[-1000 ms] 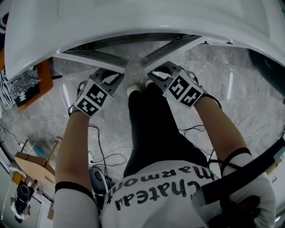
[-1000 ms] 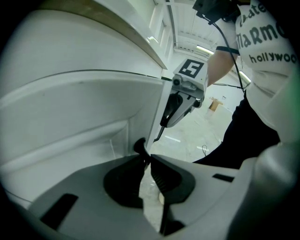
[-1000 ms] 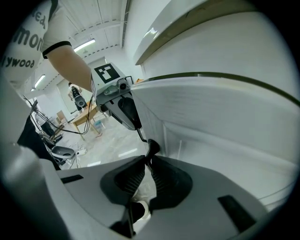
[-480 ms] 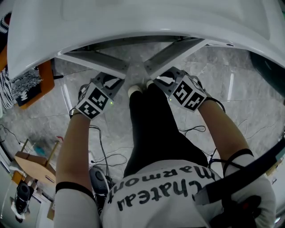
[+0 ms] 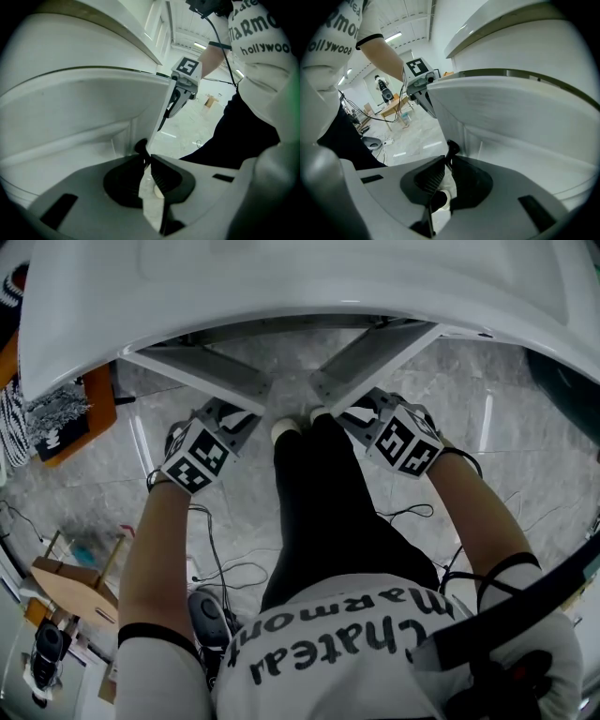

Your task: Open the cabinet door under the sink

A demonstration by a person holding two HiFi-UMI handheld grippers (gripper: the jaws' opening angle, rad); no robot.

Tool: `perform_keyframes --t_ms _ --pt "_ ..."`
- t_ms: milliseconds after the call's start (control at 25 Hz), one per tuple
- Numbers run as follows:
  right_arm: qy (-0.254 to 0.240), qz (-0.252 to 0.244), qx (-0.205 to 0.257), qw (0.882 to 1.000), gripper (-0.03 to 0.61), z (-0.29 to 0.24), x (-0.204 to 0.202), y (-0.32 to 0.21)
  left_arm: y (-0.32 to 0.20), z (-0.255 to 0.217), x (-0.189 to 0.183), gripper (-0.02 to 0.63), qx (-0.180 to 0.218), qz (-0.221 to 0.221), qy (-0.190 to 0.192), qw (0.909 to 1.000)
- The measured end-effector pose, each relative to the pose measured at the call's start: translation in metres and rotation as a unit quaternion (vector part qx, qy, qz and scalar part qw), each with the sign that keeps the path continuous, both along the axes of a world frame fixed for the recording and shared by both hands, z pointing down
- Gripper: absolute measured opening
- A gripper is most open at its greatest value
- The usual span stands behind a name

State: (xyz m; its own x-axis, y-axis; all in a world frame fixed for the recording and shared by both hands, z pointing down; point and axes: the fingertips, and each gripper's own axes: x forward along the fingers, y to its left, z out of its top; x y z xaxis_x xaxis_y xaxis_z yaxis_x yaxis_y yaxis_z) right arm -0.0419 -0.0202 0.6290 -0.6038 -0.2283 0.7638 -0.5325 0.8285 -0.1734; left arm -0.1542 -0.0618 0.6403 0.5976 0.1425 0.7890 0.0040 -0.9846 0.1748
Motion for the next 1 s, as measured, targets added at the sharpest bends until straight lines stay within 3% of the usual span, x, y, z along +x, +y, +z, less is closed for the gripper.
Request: perform_keyframes --t_ms 1000 --pt "0.058 -0.048 -0.034 0.997 0.041 0.006 0.028 0.054 0.021 0.004 -0.032 0.028 -0.001 0.035 -0.037 0.9987"
